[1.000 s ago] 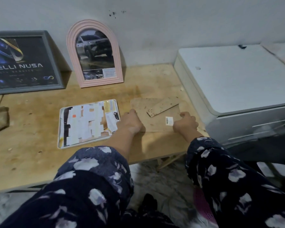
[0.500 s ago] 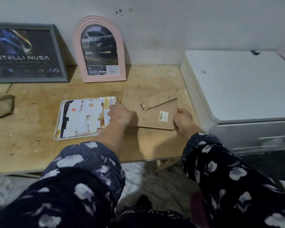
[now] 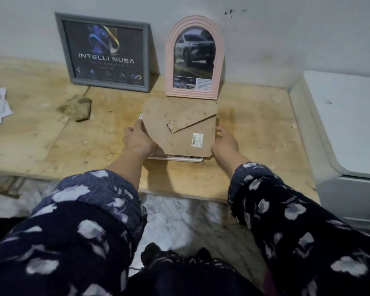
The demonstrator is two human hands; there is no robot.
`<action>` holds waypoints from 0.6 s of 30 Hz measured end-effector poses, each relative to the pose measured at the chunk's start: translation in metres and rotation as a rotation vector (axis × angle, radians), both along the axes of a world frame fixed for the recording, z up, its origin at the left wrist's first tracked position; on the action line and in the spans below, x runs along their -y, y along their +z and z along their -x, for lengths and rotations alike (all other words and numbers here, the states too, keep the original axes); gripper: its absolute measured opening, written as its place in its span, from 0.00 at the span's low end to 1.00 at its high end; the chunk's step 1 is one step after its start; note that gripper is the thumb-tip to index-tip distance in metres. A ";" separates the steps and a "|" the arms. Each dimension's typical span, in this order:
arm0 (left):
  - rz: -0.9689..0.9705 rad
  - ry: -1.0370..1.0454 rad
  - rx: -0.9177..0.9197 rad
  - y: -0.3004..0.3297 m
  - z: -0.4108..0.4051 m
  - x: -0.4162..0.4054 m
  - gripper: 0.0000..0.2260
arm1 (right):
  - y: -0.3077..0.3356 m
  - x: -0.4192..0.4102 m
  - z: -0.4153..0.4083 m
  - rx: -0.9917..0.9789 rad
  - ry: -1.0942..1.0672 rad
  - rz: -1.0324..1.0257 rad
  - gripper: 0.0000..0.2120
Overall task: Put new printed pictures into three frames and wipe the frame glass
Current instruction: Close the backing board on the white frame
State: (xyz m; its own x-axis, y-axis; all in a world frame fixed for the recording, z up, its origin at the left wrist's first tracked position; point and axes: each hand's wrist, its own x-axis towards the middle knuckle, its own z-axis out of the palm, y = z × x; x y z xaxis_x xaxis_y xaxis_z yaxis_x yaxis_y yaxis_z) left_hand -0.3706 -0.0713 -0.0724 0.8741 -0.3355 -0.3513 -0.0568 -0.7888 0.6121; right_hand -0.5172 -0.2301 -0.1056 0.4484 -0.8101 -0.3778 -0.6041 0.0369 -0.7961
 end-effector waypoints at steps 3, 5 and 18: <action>0.008 -0.007 0.009 -0.003 -0.009 -0.017 0.40 | -0.001 -0.013 -0.009 -0.030 0.045 0.056 0.26; 0.006 -0.036 0.015 -0.006 -0.015 -0.025 0.38 | -0.003 -0.019 -0.013 -0.021 0.048 0.076 0.26; -0.083 -0.195 0.022 -0.024 -0.033 -0.035 0.36 | -0.013 -0.029 -0.024 -0.090 0.071 0.097 0.34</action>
State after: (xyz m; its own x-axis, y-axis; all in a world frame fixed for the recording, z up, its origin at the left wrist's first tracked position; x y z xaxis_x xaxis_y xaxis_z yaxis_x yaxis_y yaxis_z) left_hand -0.3375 -0.0368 -0.0962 0.8034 -0.4696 -0.3661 -0.2259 -0.8093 0.5423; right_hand -0.4931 -0.2009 -0.1190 0.4736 -0.8122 -0.3406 -0.6717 -0.0829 -0.7362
